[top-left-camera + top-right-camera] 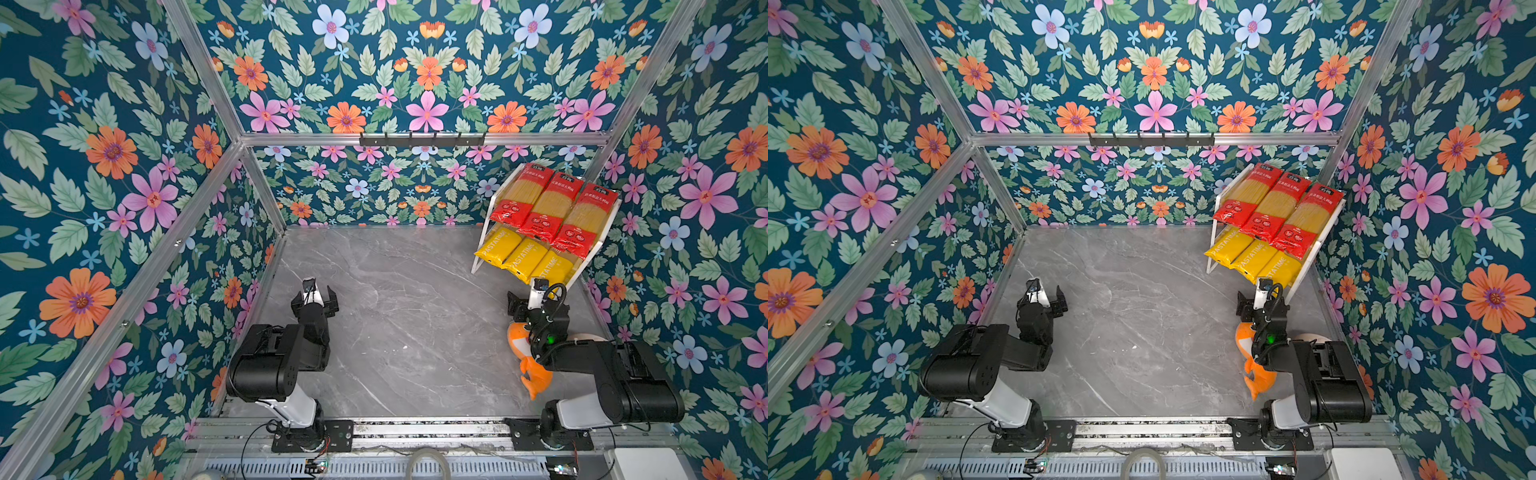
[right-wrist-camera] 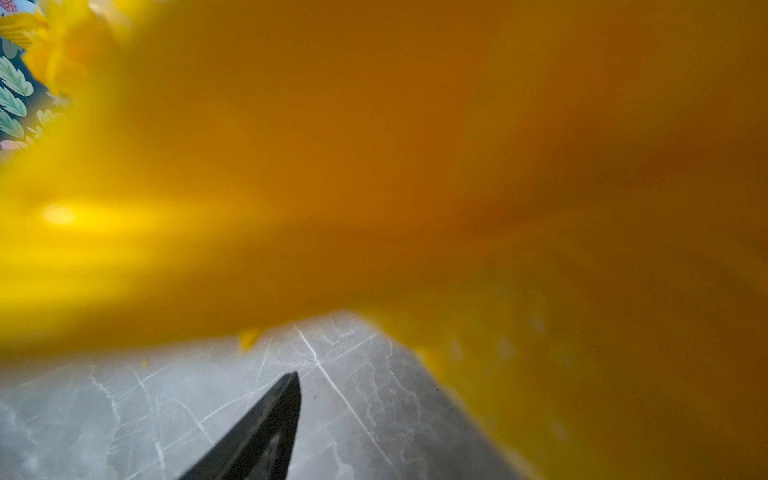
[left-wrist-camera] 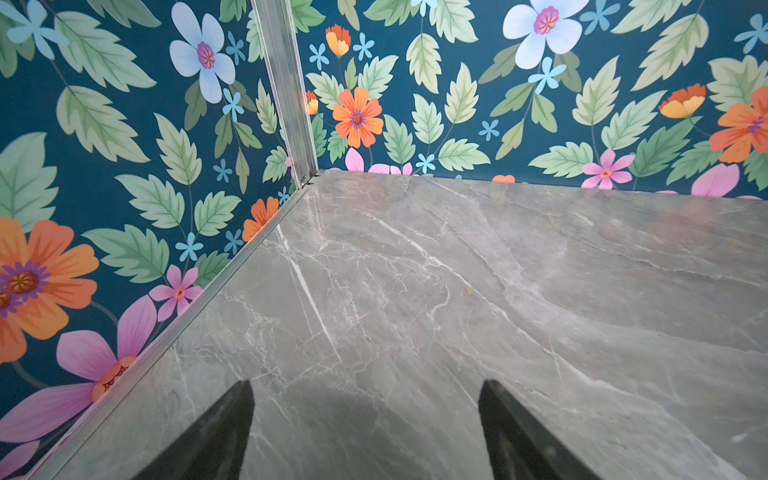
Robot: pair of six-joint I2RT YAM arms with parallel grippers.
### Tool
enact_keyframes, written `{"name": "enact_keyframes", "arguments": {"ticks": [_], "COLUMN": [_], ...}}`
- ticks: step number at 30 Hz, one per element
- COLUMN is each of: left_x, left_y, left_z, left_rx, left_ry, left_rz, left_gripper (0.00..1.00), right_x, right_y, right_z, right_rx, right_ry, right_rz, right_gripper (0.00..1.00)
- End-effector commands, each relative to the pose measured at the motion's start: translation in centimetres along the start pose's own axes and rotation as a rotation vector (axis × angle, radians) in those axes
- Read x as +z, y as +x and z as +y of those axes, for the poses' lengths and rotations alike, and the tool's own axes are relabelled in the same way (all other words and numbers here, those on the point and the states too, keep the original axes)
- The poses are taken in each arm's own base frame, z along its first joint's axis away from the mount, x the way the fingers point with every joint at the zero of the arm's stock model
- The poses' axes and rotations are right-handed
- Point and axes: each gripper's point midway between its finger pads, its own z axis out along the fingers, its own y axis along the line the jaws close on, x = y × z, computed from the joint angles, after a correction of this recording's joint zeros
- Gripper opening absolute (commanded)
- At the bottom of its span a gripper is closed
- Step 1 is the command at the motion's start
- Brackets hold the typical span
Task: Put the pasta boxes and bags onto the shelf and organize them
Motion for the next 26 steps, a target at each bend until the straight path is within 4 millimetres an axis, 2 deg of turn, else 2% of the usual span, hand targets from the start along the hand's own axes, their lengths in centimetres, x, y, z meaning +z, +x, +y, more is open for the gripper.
{"name": "enact_keyframes", "arguments": {"ticks": [1, 2, 4, 26], "left_x": [0.03, -0.02, -0.13, -0.07], "left_y": [-0.2, -0.21, -0.29, -0.31], "left_z": [-0.04, 0.2, 0.76, 0.23], "left_rx": [-0.014, -0.018, -0.034, -0.017], "left_ry": [0.004, -0.009, -0.039, -0.018], "left_rz": [-0.006, -0.008, -0.015, -0.013], "left_gripper": [1.0, 1.0, 1.0, 1.0], "right_x": [0.08, 0.07, 0.08, 0.11], "right_y": [-0.18, -0.16, -0.18, -0.16], "right_z": [-0.33, -0.33, -0.34, -0.52], "right_rx": [-0.003, -0.004, -0.004, 0.001], "right_ry": [0.019, 0.019, 0.02, 0.032], "right_rz": [-0.004, -0.004, -0.004, -0.002], "right_gripper": [0.92, 0.99, 0.99, 0.99]}}
